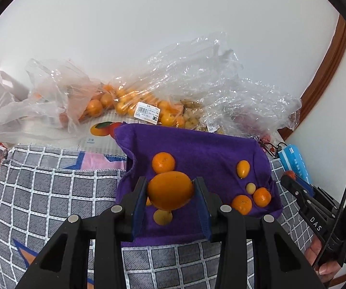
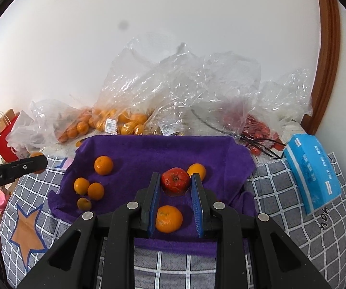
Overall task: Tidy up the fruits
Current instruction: 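Carry the orange in the left tool over the towel while the right tool carries the tomato there, then open the left gripper onto the towel while the right gripper releases the tomato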
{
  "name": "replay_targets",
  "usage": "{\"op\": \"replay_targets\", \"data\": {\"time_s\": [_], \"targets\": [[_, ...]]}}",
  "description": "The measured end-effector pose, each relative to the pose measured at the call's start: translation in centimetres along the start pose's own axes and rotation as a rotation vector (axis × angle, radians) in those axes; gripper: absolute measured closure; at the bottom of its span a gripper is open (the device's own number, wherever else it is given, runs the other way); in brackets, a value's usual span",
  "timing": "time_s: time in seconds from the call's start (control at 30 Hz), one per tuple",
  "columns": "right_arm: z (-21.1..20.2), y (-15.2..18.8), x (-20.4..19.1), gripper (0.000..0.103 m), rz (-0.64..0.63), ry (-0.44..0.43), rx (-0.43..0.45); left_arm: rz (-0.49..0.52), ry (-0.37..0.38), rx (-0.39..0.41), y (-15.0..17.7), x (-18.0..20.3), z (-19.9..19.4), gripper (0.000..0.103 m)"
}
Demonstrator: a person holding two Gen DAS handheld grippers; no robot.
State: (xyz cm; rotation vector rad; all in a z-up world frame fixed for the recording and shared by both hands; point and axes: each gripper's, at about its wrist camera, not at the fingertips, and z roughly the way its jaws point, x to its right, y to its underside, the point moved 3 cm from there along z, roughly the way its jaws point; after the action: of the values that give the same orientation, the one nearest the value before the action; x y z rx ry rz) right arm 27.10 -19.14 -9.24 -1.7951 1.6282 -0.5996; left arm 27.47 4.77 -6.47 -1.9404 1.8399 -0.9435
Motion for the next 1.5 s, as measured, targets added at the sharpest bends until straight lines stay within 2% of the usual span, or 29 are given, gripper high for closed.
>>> {"op": "replay_targets", "data": {"time_s": [0.73,1.5], "targets": [[8.1,0.9,0.2,0.078,0.001,-0.019,-0.106,0.016,0.004,-0.097,-1.6,0.4,7.5,0.066],[10.8,2.7,0.1,0.078,-0.032,-0.007,-0.170,-0.001,-0.019,-0.172,-0.8,-0.3,11.7,0.066]]}}
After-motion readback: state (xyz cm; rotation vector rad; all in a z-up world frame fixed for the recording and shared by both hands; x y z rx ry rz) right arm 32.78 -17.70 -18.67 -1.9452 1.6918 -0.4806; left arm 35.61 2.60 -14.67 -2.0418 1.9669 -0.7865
